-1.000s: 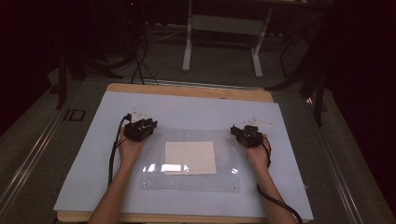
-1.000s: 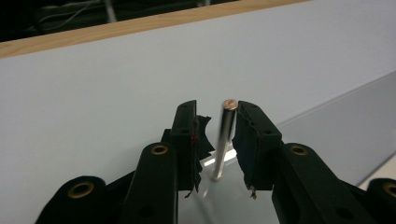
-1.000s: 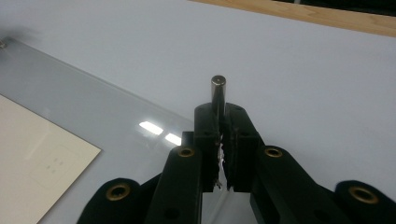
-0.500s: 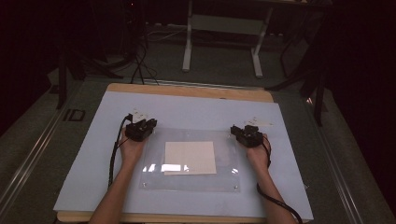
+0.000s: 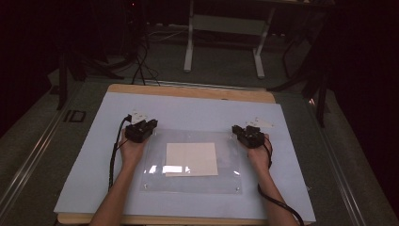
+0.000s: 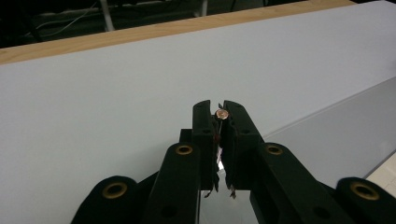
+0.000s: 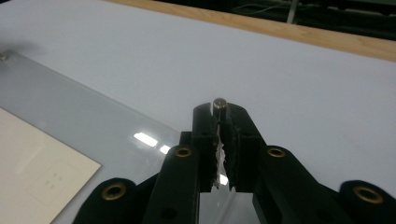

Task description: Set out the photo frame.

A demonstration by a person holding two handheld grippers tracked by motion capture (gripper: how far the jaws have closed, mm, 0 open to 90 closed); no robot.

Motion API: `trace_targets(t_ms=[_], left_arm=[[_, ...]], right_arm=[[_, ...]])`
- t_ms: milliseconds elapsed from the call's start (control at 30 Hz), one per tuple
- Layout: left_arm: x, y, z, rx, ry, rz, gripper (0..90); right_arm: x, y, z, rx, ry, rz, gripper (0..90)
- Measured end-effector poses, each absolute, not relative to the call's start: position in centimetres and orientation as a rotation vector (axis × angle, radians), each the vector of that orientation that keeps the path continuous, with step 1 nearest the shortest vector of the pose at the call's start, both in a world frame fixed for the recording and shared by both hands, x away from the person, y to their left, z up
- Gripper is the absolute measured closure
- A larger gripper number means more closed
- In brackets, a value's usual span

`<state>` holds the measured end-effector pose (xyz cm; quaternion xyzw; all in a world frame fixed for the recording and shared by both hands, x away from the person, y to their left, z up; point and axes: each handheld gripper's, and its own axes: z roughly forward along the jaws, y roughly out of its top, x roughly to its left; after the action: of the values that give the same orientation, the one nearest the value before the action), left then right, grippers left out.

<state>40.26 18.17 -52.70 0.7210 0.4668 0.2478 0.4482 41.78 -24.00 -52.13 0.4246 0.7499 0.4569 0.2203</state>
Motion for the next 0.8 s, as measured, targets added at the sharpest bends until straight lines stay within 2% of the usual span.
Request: trace_targets(t_ms=[100, 600, 800], left_arm=[[40.24, 18.16, -52.7, 1.781, 1.159, 0.612, 84.3], [40.27, 18.23, -52.69, 1.776, 1.163, 0.602, 84.5], [40.58, 18.69, -52.66, 1.764, 1.169, 0.543, 84.6]], right_arm=[[41.82, -24.0, -52.11, 1.164, 2.062, 1.284, 84.0], [41.92, -24.32, -52.25, 1.158, 2.052, 1.335, 84.6], [42.22, -24.62, -52.21, 1.207, 2.065, 1.372, 84.3]])
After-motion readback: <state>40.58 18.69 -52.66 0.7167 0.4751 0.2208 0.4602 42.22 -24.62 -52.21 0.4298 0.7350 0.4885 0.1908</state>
